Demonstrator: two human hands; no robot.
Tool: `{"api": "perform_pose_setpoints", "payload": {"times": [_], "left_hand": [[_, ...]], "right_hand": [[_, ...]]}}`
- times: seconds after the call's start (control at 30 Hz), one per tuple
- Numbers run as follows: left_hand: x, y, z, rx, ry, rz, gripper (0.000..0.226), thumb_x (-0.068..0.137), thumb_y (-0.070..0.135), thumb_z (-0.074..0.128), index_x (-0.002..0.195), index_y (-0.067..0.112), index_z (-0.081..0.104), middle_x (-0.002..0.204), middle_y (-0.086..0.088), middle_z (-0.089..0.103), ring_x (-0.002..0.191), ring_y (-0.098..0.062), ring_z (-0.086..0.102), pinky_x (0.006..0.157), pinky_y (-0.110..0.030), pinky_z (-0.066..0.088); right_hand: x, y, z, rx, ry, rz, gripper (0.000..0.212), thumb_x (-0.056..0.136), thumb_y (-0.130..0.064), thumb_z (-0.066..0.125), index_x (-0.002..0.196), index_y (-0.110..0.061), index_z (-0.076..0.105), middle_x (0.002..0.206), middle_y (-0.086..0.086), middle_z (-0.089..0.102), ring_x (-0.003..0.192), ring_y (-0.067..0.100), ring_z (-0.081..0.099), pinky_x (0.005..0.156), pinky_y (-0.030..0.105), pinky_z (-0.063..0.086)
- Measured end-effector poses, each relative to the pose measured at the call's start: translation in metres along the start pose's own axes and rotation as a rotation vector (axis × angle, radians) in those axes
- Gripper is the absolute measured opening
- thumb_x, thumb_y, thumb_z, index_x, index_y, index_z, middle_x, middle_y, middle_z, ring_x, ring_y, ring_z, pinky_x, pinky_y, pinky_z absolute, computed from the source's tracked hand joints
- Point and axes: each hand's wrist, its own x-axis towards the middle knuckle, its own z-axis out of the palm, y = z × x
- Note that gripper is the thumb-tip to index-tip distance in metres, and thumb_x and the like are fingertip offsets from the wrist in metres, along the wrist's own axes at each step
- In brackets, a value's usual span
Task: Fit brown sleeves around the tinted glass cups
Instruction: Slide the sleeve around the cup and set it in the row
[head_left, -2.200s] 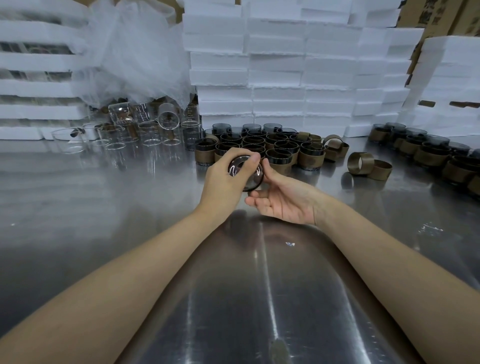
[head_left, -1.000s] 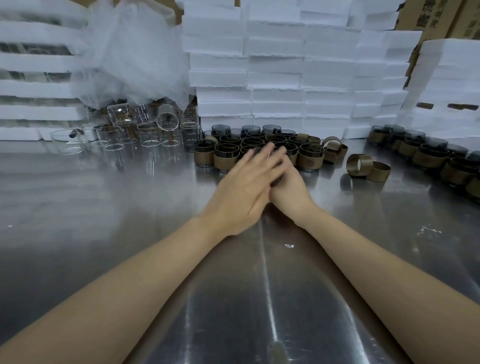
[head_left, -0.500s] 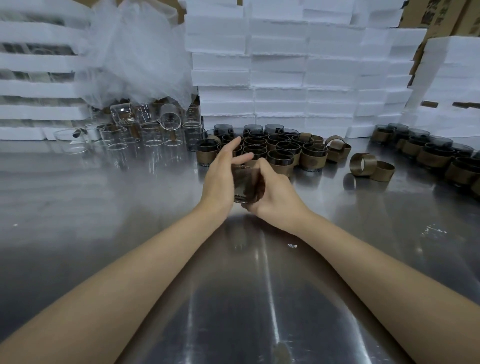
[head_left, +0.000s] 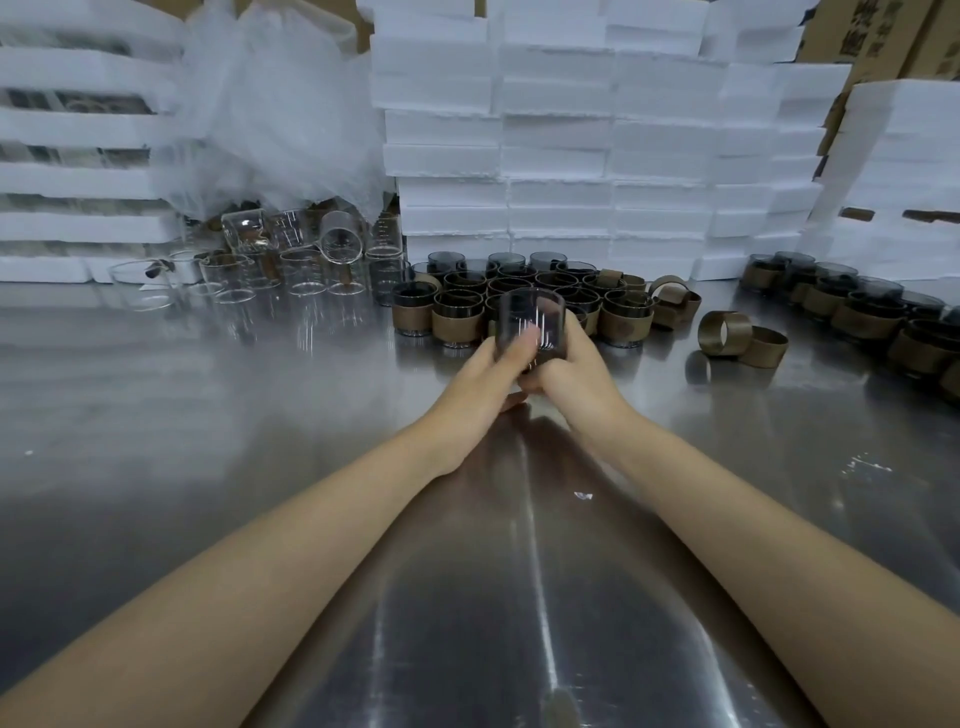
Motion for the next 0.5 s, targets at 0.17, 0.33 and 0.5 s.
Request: {"api": "perform_pose_setpoints", "payload": {"times": [0.17,0.33,0.5], "left_hand": [[0.004,-0.005,-0.004,0.051,0.152,0.046,0.048,0.097,0.045,0.054,0.127,0.011,0.038,0.11,0.003,0.064,0.085,0.007,0.068,0.068,-0.014,0.054],[0.003,-0.006,-0.009,0.38,0.273,0.052,0.043,0.1,0.045,0.047,0.12,0.01,0.03,0.104,0.007,0.058,0.095,-0.003,0.06,0.065,-0.012,0.044],[0.002,-0.006,-0.006,0.532,0.237,0.098,0.041,0.098,0.047,0.047,0.114,0.012,0.032,0.103,-0.002,0.063,0.086,-0.006,0.06,0.055,-0.009,0.044]], "right_hand": [[-0.01,-0.008,0.005,-0.428,-0.073,-0.221,0.09,0.077,0.017,0.047,0.155,-0.011,0.011,0.151,0.01,0.025,0.137,0.017,0.029,0.105,0.01,0.026],[-0.025,-0.005,0.021,-0.467,-0.297,-0.236,0.099,0.074,0.021,0.038,0.151,-0.012,-0.015,0.159,-0.001,-0.024,0.147,0.013,-0.021,0.121,0.027,-0.002],[-0.013,-0.001,0.01,-0.296,-0.27,-0.056,0.104,0.083,0.016,0.046,0.147,-0.021,-0.026,0.161,-0.002,-0.019,0.149,0.024,0.011,0.096,0.01,0.036]]}}
